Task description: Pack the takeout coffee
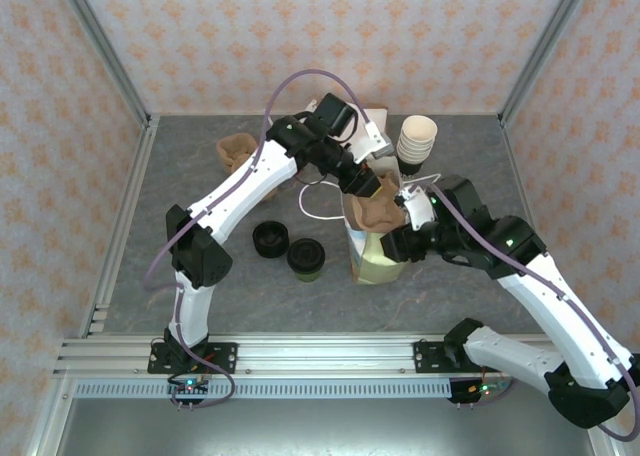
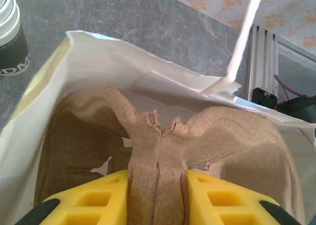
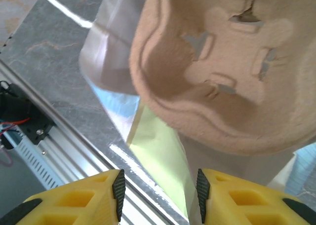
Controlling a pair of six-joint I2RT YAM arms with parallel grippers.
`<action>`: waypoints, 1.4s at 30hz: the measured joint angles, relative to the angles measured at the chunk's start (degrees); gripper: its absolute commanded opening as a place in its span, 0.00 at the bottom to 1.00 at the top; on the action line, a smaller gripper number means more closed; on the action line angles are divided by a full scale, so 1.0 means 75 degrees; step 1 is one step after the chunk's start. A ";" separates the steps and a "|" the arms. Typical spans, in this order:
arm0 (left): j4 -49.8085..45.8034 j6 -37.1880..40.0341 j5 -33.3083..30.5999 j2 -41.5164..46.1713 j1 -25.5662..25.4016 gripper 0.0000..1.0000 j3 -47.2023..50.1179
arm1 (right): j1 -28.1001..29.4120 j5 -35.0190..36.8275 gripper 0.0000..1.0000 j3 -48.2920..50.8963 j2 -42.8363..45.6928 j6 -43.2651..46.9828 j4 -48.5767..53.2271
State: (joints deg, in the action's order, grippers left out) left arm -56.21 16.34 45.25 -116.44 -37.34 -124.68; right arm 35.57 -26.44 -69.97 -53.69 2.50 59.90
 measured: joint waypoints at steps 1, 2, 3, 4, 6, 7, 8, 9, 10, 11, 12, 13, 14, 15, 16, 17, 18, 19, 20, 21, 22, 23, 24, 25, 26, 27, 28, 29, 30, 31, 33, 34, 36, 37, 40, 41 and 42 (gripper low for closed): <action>-0.0012 -0.0003 0.0003 -0.0029 0.0000 0.30 -0.0032 | 0.0003 -0.0122 0.44 0.0000 0.0055 0.0029 0.0026; -0.0029 -0.0003 0.0009 -0.0050 0.0000 0.30 -0.0055 | 0.0003 -0.0251 0.43 0.0000 0.0111 0.0061 0.0050; -0.0050 0.0000 0.0032 -0.0073 0.0000 0.30 -0.0073 | 0.0003 -0.0376 0.43 0.0000 0.0154 0.0096 0.0070; -0.0052 -0.0003 0.0038 -0.0082 0.0000 0.30 -0.0073 | 0.0003 -0.0490 0.42 0.0000 0.0181 0.0119 0.0090; -0.0096 -0.0003 0.0052 -0.0102 0.0000 0.30 -0.0073 | 0.0003 -0.0740 0.42 0.0000 0.0198 0.0175 0.0146; -0.0111 -0.0003 0.0055 -0.0111 0.0000 0.30 -0.0073 | 0.0003 -0.0880 0.41 0.0000 0.0195 0.0198 0.0166; -0.0125 -0.0003 0.0058 -0.0125 0.0000 0.30 -0.0073 | 0.0003 -0.1003 0.41 0.0000 0.0195 0.0224 0.0181; -0.0140 -0.0003 0.0058 -0.0128 0.0003 0.30 -0.0087 | 0.0003 -0.1119 0.41 0.0000 0.0198 0.0251 0.0189; -0.0149 -0.0003 0.0058 -0.0137 0.0009 0.30 -0.0105 | 0.0003 -0.1233 0.41 0.0000 0.0204 0.0277 0.0195; -0.0163 -0.0003 0.0058 -0.0140 0.0017 0.30 -0.0122 | 0.0003 -0.1332 0.41 0.0000 0.0213 0.0289 0.0198; -0.0175 -0.0003 0.0061 -0.0140 0.0032 0.30 -0.0131 | 0.0000 -0.1411 0.40 0.0000 0.0213 0.0306 0.0201; -0.0201 0.0000 0.0064 -0.0143 0.0047 0.30 -0.0154 | 0.0003 -0.1507 0.40 0.0000 0.0224 0.0321 0.0216; -0.0224 0.0000 0.0085 -0.0154 0.0067 0.30 -0.0189 | 0.0000 -0.1600 0.39 0.0000 0.0230 0.0347 0.0233; -0.0259 -0.0003 0.0087 -0.0169 0.0076 0.30 -0.0242 | 0.0003 -0.1676 0.39 0.0000 0.0239 0.0364 0.0256; -0.0291 0.0000 0.0090 -0.0198 0.0087 0.30 -0.0321 | 0.0003 -0.1746 0.38 0.0000 0.0245 0.0367 0.0306; -0.0309 0.0000 0.0090 -0.0221 0.0102 0.30 -0.0402 | 0.0003 -0.1824 0.38 0.0000 0.0254 0.0373 0.0353; -0.0315 -0.0003 0.0093 -0.0242 0.0102 0.30 -0.0458 | 0.0003 -0.1871 0.38 0.0000 0.0262 0.0388 0.0376; -0.0321 -0.0003 0.0111 -0.0248 0.0137 0.30 -0.0507 | 0.0003 -0.1886 0.38 0.0000 0.0280 0.0393 0.0396; -0.0329 -0.0006 0.0117 -0.0254 0.0140 0.30 -0.0536 | 0.0003 -0.1880 0.39 0.0000 0.0306 0.0393 0.0414; -0.0353 -0.0006 0.0128 -0.0254 0.0152 0.30 -0.0557 | 0.0003 -0.1848 0.42 0.0000 0.0332 0.0393 0.0420; -0.0370 -0.0006 0.0149 -0.0254 0.0169 0.30 -0.0562 | 0.0003 -0.1754 0.43 -0.0015 0.0364 0.0393 0.0425; -0.0388 -0.0015 0.0181 -0.0254 0.0169 0.30 -0.0571 | 0.0003 -0.1580 0.43 -0.0050 0.0382 0.0367 0.0443; -0.0399 -0.0038 0.0204 -0.0254 0.0181 0.30 -0.0571 | 0.0003 -0.1396 0.44 -0.0096 0.0393 0.0350 0.0443; -0.0417 -0.0061 0.0251 -0.0254 0.0181 0.30 -0.0571 | 0.0003 -0.1183 0.45 -0.0166 0.0396 0.0323 0.0443; -0.0428 -0.0090 0.0300 -0.0254 0.0181 0.30 -0.0571 | 0.0003 -0.0970 0.45 -0.0251 0.0396 0.0286 0.0440; -0.0425 -0.0122 0.0326 -0.0254 0.0181 0.30 -0.0571 | 0.0003 -0.0807 0.45 -0.0329 0.0396 0.0271 0.0437; -0.0425 -0.0152 0.0344 -0.0254 0.0181 0.30 -0.0571 | 0.0003 -0.0659 0.45 -0.0411 0.0399 0.0271 0.0428; -0.0423 -0.0184 0.0347 -0.0254 0.0181 0.30 -0.0571 | 0.0003 -0.0554 0.45 -0.0478 0.0408 0.0271 0.0405; -0.0423 -0.0201 0.0347 -0.0254 0.0181 0.30 -0.0571 | 0.0003 -0.0472 0.45 -0.0522 0.0414 0.0271 0.0388; -0.0423 -0.0207 0.0350 -0.0254 0.0181 0.30 -0.0571 | 0.0003 -0.0399 0.45 -0.0557 0.0428 0.0271 0.0344; -0.0425 -0.0207 0.0350 -0.0254 0.0181 0.30 -0.0571 | 0.0003 -0.0262 0.45 -0.0577 0.0446 0.0271 0.0256; -0.0434 -0.0207 0.0350 -0.0254 0.0181 0.30 -0.0589 | 0.0003 -0.0201 0.45 -0.0586 0.0446 0.0271 0.0224; -0.0463 -0.0207 0.0350 -0.0254 0.0181 0.30 -0.0653 | 0.0003 -0.0082 0.45 -0.0589 0.0440 0.0274 0.0143; -0.0493 -0.0207 0.0350 -0.0254 0.0181 0.30 -0.0711 | 0.0003 -0.0032 0.45 -0.0586 0.0440 0.0277 0.0093; -0.0519 -0.0213 0.0373 -0.0254 0.0181 0.30 -0.0851 | 0.0003 0.0076 0.45 -0.0586 0.0440 0.0309 -0.0041; -0.0533 -0.0236 0.0379 -0.0254 0.0181 0.30 -0.0889 | 0.0003 0.0108 0.45 -0.0586 0.0440 0.0332 -0.0079; -0.0551 -0.0245 0.0393 -0.0254 0.0181 0.30 -0.0924 | 0.0003 0.0152 0.45 -0.0586 0.0437 0.0367 -0.0128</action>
State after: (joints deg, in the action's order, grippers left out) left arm -60.34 14.50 48.21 -118.34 -35.99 -131.61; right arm 35.59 -25.30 -74.37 -50.41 5.26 58.94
